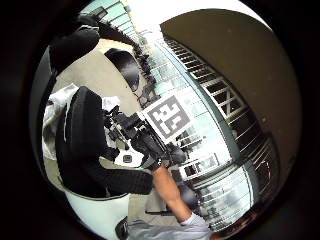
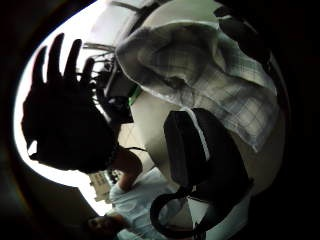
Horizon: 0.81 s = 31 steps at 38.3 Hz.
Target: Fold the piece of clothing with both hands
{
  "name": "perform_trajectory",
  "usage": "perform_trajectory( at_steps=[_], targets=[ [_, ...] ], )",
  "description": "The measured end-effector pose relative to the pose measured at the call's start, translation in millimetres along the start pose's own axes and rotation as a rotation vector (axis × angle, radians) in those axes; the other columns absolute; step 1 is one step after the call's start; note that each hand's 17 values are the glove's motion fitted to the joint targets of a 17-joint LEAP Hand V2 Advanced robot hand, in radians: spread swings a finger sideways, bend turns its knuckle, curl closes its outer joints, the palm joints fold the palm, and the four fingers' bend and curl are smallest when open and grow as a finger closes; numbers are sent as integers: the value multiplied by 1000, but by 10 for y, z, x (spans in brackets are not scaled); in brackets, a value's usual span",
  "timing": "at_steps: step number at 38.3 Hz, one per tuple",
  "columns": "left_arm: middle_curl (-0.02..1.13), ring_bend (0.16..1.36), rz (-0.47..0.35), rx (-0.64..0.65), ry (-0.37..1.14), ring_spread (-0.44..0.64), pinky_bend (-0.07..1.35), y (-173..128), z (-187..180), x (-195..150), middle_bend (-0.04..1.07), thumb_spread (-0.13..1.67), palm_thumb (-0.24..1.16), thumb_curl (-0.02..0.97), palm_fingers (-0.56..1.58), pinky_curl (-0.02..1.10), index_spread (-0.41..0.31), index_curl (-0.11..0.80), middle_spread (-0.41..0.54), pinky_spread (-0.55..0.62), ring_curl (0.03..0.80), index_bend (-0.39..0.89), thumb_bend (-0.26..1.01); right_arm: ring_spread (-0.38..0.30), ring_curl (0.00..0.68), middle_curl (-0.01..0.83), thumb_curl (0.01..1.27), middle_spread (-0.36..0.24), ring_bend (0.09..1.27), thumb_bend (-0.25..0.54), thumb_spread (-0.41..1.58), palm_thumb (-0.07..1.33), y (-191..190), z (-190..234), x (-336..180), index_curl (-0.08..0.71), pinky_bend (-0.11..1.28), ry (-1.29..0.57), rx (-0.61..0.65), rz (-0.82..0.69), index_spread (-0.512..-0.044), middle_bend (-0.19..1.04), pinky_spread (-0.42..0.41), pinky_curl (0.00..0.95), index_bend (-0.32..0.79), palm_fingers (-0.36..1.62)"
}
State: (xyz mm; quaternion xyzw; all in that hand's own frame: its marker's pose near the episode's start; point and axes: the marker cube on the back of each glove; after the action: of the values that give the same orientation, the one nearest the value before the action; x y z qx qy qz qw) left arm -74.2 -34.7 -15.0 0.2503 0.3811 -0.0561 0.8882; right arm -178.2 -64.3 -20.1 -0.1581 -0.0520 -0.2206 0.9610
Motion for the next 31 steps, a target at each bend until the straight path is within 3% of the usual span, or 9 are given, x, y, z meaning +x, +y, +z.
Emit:
perform_trajectory(
  at_steps=[4,7,10,13,19,31],
  targets=[
    [341,413,23,-26,-54,89,192,7,89,106,168,1424,399,286,582,371,-175,383,-143,330,317,163,-3,-106,405,432,390,-177,518,-11,1178,503,152,-97,583,187,741,220,-64,159,-363,295,-18,413,158,523],
    [342,416,42,-48,-102,88,183,11,168,175,170,1426,401,287,578,367,-176,384,-143,335,318,166,-4,-89,378,425,375,-180,450,-3,1231,513,224,-167,996,208,693,320,-37,279,-369,281,33,391,178,490],
    [344,413,80,-80,-194,91,177,3,328,210,174,1427,402,287,573,364,-177,386,-143,345,318,170,-5,-56,352,414,361,-167,370,14,1298,540,450,-333,1319,249,592,363,121,406,-375,242,102,365,239,362],
    [346,412,126,-112,-293,96,175,0,494,262,175,1426,399,288,566,358,-176,386,-143,349,318,171,-7,-33,339,406,352,-154,339,27,1352,562,525,-370,1574,267,544,348,295,482,-373,219,143,346,232,326],
    [344,379,170,-195,-375,109,172,63,634,403,164,1419,391,289,525,348,-181,400,-136,370,311,198,-10,5,309,393,333,-141,294,32,1415,579,702,-415,1677,288,468,288,514,502,-375,196,193,311,199,326],
    [319,315,169,-266,-464,139,175,137,629,410,148,1412,385,292,477,331,-199,436,-118,409,292,267,-8,36,295,383,314,-116,250,12,1430,589,789,-478,1636,316,400,202,690,450,-373,193,223,301,166,382]
  ],
)
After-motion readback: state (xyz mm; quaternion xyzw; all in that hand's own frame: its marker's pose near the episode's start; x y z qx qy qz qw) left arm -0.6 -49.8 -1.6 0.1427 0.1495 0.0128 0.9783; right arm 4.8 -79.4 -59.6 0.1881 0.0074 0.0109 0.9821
